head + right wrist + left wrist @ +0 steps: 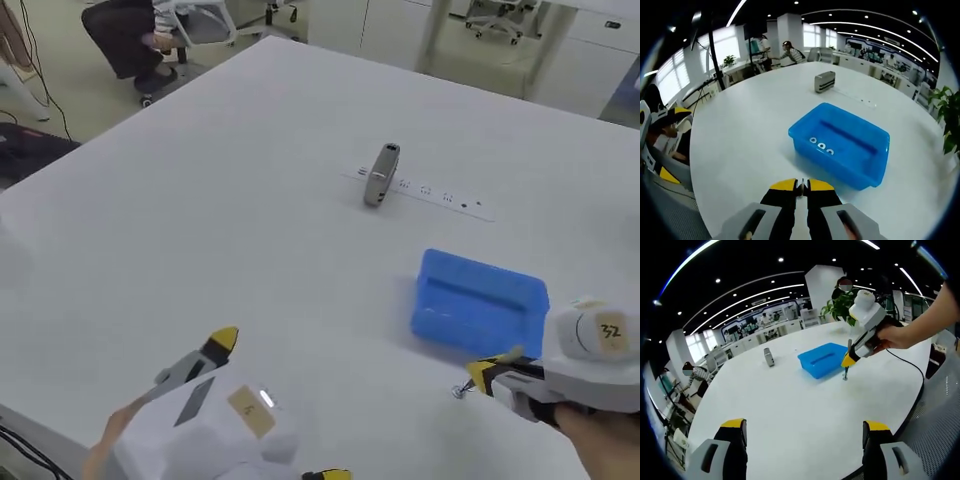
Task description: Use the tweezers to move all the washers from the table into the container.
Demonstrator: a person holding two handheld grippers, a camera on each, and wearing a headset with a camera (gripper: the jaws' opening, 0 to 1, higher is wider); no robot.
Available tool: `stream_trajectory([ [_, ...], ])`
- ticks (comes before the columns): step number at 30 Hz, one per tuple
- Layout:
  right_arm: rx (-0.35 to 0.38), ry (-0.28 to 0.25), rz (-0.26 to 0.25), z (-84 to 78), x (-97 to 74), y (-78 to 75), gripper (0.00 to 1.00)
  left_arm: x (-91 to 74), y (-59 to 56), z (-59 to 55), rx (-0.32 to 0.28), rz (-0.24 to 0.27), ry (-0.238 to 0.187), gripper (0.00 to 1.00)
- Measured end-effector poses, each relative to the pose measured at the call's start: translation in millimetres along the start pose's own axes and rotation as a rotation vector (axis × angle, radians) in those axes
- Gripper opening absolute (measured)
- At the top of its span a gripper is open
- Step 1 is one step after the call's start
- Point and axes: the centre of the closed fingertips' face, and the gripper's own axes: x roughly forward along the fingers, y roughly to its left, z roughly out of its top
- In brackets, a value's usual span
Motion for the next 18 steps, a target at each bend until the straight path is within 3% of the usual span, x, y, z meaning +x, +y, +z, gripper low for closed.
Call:
stream_trajectory([
  [12, -0.026, 0.021, 0.015, 1.7, 1.2, -0.8, 0.02, -0.2, 1.1, 0.9, -0.001, 0.004, -0.005, 0.98],
  [18, -0.03, 0.013, 0.02, 11.4, -7.1, -2.8, 0.02, -0.8, 1.4, 1.5, 0.001, 0.007, -0.009, 0.98],
])
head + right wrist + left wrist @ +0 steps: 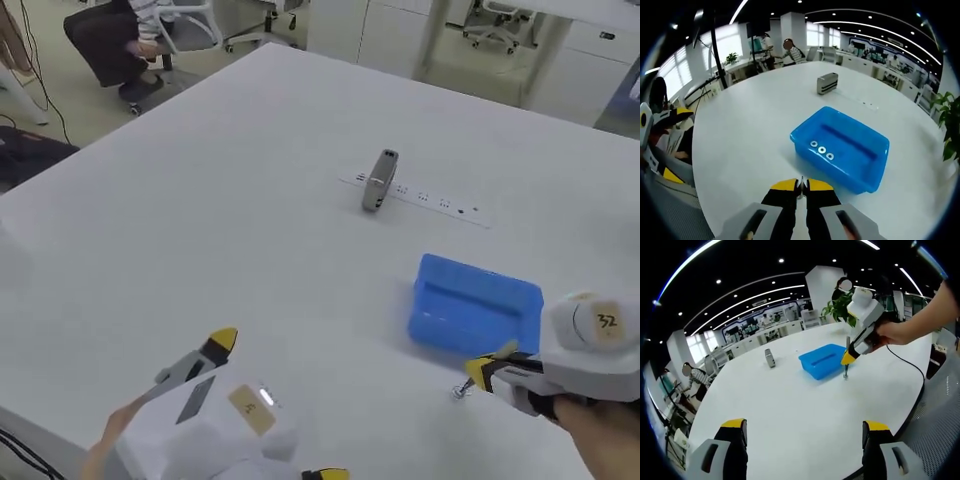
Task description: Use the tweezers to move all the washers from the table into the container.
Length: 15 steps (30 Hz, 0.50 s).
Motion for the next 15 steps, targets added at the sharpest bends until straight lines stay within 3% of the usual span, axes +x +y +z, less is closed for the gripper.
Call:
stream_trajectory([
  [15, 0.028, -0.019, 0.035, 20.5, -27.6, 3.8, 0.01, -0.6, 0.3, 0.5, 0.007, 0.005, -0.002, 0.98],
])
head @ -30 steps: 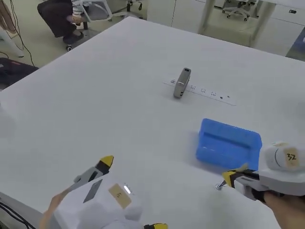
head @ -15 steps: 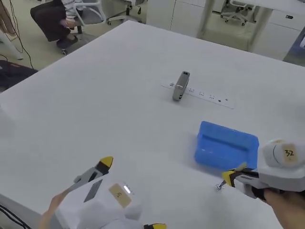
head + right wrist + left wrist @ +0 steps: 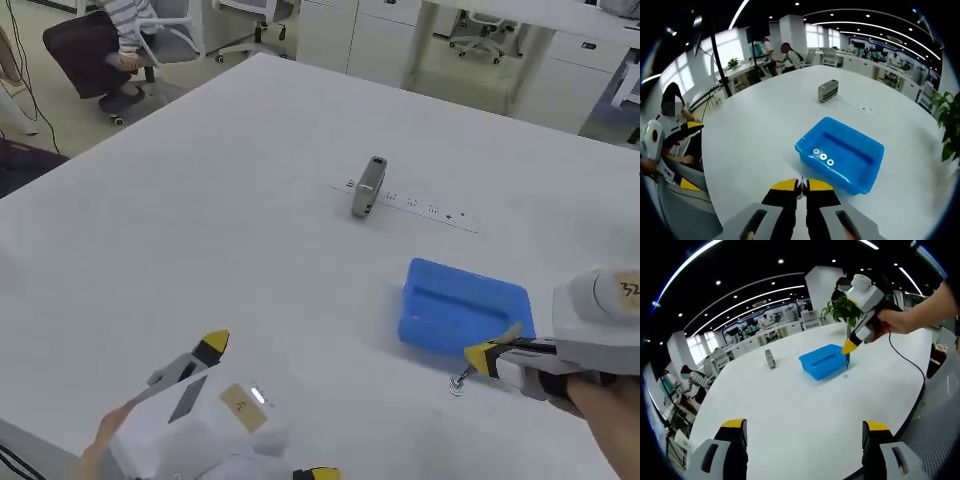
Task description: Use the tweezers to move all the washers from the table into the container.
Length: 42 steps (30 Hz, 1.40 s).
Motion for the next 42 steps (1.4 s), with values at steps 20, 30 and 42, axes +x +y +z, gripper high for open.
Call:
stream_trajectory([
  [20, -0.027, -0.056, 0.009, 35.1, -25.6, 2.9, 0.01, -1.8, 2.8, 3.1, -0.007, 0.011, -0.018, 0.97],
  [30, -0.021, -0.065, 0.0, 40.3, -25.0, -1.8, 0.01, -1.5, 0.8, 1.6, 0.003, 0.005, -0.009, 0.97],
  [42, 0.014, -0.074, -0.063, 54.1, -5.2, -32.6, 0.01, 0.2, 1.7, -1.6, 0.001, 0.008, 0.007, 0.97],
])
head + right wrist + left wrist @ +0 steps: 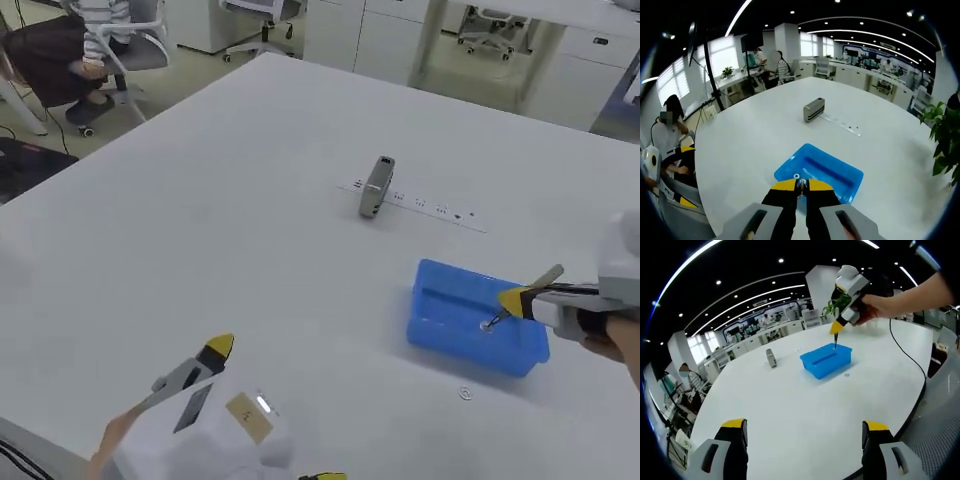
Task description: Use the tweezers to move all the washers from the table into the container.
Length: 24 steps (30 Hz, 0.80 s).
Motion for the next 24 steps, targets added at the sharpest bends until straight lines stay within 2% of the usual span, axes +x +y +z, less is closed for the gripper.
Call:
stream_trajectory([
  [10, 0.049, 0.02, -0.026, -11.0, 24.8, -17.6, 0.01, 1.8, -0.1, -4.5, 0.001, 0.0, 0.025, 0.97],
  [17, 0.054, 0.041, -0.034, -23.0, 40.6, -24.8, 0.02, 3.3, -0.4, -7.8, 0.002, -0.002, 0.045, 0.97],
  [24, 0.044, 0.053, -0.037, -28.2, 54.8, -31.8, 0.02, 4.3, -0.5, -9.9, -0.003, -0.003, 0.057, 0.97],
])
